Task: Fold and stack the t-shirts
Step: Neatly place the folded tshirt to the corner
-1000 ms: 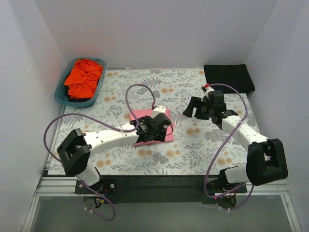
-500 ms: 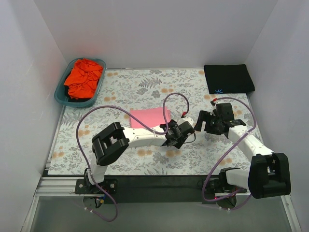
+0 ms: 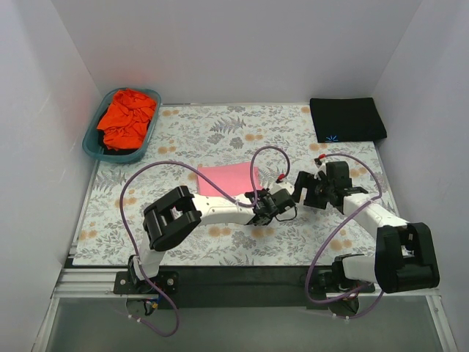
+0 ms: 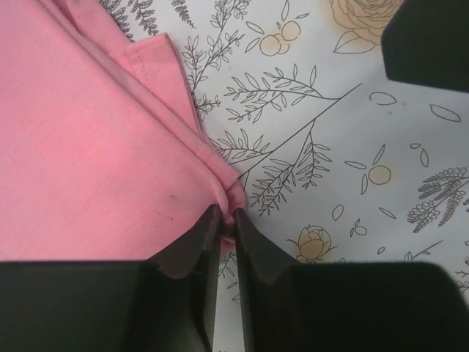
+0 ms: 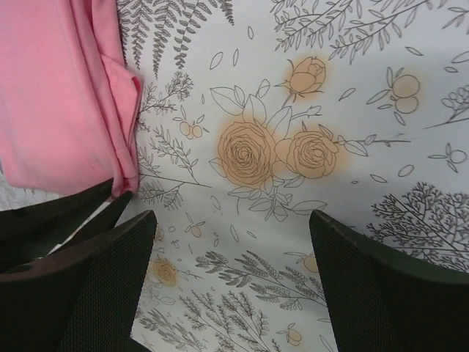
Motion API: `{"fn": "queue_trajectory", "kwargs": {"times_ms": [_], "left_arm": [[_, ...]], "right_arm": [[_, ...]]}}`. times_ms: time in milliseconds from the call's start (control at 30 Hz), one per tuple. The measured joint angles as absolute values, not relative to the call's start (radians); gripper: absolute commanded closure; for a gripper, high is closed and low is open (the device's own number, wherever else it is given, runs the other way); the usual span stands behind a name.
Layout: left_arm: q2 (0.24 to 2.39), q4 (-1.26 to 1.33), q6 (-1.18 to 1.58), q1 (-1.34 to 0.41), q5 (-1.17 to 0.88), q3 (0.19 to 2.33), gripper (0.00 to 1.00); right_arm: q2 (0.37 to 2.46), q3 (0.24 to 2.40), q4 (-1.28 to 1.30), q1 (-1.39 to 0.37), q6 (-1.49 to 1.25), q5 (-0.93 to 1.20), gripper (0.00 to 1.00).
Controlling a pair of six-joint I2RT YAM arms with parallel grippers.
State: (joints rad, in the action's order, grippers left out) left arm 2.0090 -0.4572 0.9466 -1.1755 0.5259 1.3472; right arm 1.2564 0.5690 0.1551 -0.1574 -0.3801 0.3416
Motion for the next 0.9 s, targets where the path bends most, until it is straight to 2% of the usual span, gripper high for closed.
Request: {"fn": "queue_trajectory", "kwargs": {"times_ms": [33,67,333,633,900], "left_arm": [[2.009,-0.454,0.945,-1.176,0.532,1.343,0.98],[2.009,-0.445,0.946,-1.176,0.539,1.336,1.00],[1.956,-0.384,0.955,-1.178,0.560,1.256,1.00],[1.865,-0.381,0.993,-1.177,0.542,1.216,1.00],[1.811,-0.379,1.023,-1.177,0.534,1.216,1.00]], "right_arm": [[1.266,0.563,0.134,-0.157,-0.392,0.355,0.09],[1.276,0.557,0.112,-0.157,-0.404,0.371,0.09],[1.389,0.540,-0.070,-0.178,-0.517,0.475,0.09],[1.571,0.615,-0.276,-0.319,-0.635,0.535,0.09],[1.741,0.730,-0.393,-0.450,-0.706,0.572,0.19]]}}
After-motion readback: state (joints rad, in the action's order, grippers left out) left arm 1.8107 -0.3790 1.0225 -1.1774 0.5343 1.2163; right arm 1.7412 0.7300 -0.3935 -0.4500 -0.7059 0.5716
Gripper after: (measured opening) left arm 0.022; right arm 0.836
